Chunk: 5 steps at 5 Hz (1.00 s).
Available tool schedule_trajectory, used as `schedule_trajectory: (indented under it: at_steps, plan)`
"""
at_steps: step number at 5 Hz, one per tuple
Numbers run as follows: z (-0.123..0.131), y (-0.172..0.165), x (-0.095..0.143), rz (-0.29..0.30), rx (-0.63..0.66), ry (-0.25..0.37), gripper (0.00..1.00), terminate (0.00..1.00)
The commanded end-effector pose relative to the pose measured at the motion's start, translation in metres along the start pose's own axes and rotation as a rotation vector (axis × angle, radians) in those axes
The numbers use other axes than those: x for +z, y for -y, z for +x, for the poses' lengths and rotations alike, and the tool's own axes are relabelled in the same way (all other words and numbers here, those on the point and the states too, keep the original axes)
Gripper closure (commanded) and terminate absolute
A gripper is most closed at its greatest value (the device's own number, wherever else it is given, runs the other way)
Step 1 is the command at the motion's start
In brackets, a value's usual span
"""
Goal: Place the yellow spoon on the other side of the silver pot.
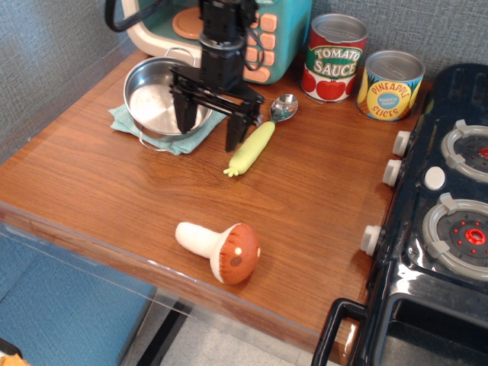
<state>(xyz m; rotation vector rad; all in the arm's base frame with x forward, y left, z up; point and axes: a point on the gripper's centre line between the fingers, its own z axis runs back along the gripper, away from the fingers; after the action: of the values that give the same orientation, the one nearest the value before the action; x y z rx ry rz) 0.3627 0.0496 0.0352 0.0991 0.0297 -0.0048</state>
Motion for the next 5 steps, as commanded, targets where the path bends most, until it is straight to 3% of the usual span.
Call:
schedule_trajectory:
  at_steps: [1,3,5]
  plan:
    - [0.0,0.007,0.034,0.08,0.0,0.14,0.0,0.0]
    - [-0.001,0.01,0.07,0.138,0.022,0.242,0.0,0.0]
    - [0.009,0.031,0.032,0.055,-0.029,0.17,0.0,0.0]
